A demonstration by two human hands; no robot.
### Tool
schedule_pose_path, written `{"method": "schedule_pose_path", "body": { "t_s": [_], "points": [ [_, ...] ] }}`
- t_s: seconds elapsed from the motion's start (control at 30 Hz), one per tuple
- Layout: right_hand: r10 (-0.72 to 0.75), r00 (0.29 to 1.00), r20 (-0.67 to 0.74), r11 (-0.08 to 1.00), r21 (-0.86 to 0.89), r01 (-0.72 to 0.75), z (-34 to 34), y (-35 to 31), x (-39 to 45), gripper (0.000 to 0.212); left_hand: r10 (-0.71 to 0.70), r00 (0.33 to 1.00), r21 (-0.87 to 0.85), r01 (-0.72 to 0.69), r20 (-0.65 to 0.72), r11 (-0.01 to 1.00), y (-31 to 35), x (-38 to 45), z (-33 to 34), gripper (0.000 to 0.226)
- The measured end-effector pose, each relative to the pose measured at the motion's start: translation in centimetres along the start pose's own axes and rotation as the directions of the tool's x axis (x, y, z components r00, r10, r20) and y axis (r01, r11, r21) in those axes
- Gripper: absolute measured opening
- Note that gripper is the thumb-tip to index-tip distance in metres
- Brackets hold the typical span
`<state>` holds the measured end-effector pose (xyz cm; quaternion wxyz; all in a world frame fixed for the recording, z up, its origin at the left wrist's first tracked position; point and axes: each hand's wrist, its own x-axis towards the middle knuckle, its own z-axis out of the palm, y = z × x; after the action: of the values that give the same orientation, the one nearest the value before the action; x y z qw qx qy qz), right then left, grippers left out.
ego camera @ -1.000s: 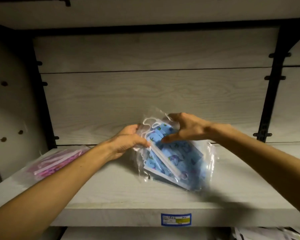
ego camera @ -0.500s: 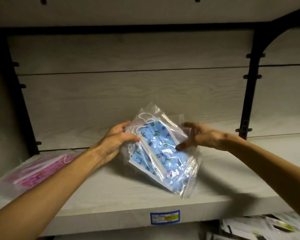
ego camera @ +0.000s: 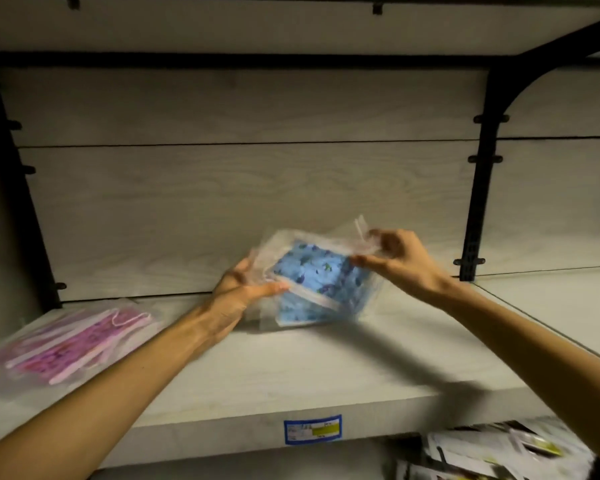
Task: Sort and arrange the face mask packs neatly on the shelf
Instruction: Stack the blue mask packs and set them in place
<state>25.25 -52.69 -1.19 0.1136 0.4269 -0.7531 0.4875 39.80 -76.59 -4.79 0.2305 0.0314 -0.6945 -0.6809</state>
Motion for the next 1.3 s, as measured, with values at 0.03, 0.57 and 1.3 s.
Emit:
{"method": "schedule_pose_path", "body": {
  "t_s": [0.03,0.57,1.3],
  "points": [
    [0.053,0.998,0.031,0.998,-0.017,-0.053,0.5,0.9,-0.7,0.026,-0.07,0.998,0.011,0.07,-0.009,0.997,-0.8,-0.5,0.2,0.058],
    [0.387,0.907,0.168,0.893,0.175,-0.414,0.4,6.7,-3.0,0.037,-0.137,0.983,0.097,0.149,-0.122,0.984,-2.5,1.3,2.1,0.027],
    [0.342,0.94,-0.014,0.87,0.383,-0.311,0.4,2.3,-3.2,0.087,0.107,0.972,0.132,-0.08,-0.21,0.988,-1.6,1.2,2.6,0.063]
  ]
}}
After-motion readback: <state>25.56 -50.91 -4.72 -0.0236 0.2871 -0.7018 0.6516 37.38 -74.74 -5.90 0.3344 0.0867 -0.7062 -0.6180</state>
